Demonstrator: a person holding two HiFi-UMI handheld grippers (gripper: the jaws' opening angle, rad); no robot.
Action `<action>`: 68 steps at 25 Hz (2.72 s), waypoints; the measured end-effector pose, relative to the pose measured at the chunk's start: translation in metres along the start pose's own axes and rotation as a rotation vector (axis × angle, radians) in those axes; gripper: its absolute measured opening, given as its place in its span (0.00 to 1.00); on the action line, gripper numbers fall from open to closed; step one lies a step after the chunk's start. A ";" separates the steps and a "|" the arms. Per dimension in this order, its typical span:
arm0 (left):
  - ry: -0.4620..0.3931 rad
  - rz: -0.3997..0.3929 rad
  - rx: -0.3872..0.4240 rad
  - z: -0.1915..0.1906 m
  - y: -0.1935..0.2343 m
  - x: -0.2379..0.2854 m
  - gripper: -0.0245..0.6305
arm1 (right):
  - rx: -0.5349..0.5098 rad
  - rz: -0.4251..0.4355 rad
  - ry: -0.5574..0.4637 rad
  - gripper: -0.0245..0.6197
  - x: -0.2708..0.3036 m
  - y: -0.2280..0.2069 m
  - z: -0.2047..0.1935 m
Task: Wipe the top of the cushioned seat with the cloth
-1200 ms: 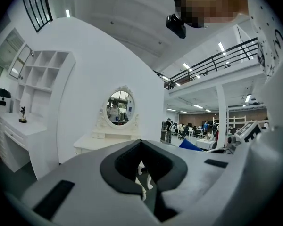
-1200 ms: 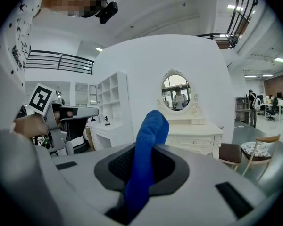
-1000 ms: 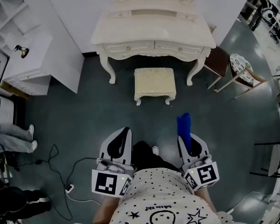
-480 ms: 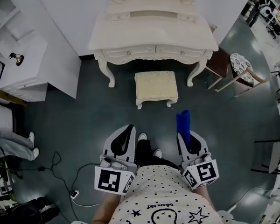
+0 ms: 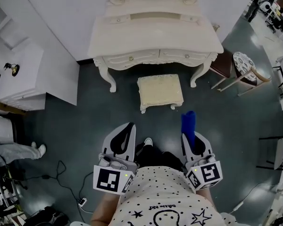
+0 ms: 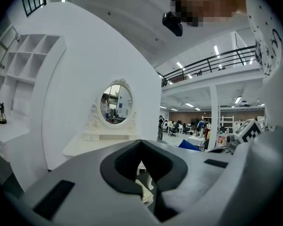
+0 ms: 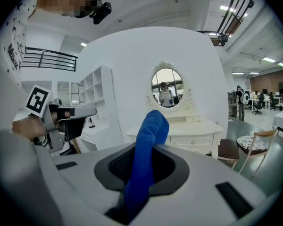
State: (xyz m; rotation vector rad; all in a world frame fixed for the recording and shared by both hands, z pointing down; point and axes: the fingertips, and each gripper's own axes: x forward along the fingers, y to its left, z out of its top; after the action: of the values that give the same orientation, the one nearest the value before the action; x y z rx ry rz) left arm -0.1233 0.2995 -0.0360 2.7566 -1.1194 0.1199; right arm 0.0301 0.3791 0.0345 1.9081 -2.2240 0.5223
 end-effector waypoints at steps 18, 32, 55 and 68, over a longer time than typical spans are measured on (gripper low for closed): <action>0.060 0.006 -0.109 -0.014 0.028 0.061 0.05 | 0.041 -0.028 0.086 0.14 0.047 -0.044 -0.005; -0.021 0.169 -0.121 0.008 0.048 0.163 0.05 | 0.009 0.040 0.065 0.14 0.121 -0.145 0.039; 0.008 0.098 -0.098 0.021 0.082 0.212 0.05 | 0.055 -0.018 0.072 0.14 0.165 -0.153 0.055; 0.022 0.053 -0.079 0.029 0.140 0.225 0.05 | 0.065 -0.054 0.058 0.14 0.209 -0.120 0.070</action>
State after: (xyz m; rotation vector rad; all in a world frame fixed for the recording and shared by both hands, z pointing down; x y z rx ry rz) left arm -0.0593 0.0412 -0.0166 2.6516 -1.1657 0.1102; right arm 0.1195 0.1460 0.0608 1.9522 -2.1389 0.6400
